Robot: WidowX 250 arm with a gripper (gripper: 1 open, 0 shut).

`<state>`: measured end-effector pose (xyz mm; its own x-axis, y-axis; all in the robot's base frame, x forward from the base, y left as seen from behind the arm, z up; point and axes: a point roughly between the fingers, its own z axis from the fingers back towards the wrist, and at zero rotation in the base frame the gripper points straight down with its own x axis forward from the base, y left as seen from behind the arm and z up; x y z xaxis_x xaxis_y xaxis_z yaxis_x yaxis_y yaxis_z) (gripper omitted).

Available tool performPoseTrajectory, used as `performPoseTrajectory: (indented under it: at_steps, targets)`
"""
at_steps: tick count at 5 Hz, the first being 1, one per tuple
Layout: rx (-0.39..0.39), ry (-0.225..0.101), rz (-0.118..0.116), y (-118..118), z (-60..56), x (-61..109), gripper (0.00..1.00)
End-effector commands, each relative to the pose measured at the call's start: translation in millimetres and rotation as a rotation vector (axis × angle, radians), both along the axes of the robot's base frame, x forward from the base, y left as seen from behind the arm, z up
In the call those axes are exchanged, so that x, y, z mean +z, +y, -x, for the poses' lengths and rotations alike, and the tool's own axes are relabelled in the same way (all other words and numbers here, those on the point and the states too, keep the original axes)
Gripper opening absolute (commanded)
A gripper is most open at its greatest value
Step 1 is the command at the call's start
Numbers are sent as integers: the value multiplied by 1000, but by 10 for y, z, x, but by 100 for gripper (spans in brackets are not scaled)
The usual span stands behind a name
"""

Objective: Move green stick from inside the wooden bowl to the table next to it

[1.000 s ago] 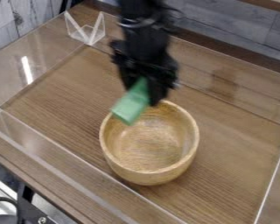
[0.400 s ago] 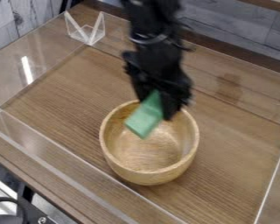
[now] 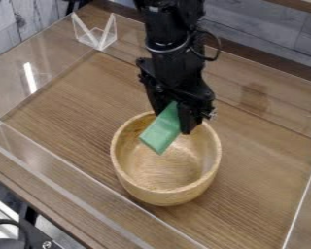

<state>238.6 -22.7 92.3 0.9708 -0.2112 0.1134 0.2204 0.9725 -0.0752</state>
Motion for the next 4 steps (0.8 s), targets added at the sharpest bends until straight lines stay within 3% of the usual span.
performPoseTrajectory:
  at_steps: [1,3,4]
  targets:
    - [26,-69,-10,100,-68,154,0]
    - [98,-102,-68,688,-167,128,0]
    - [100,-109,-70,688,-183,115,0]
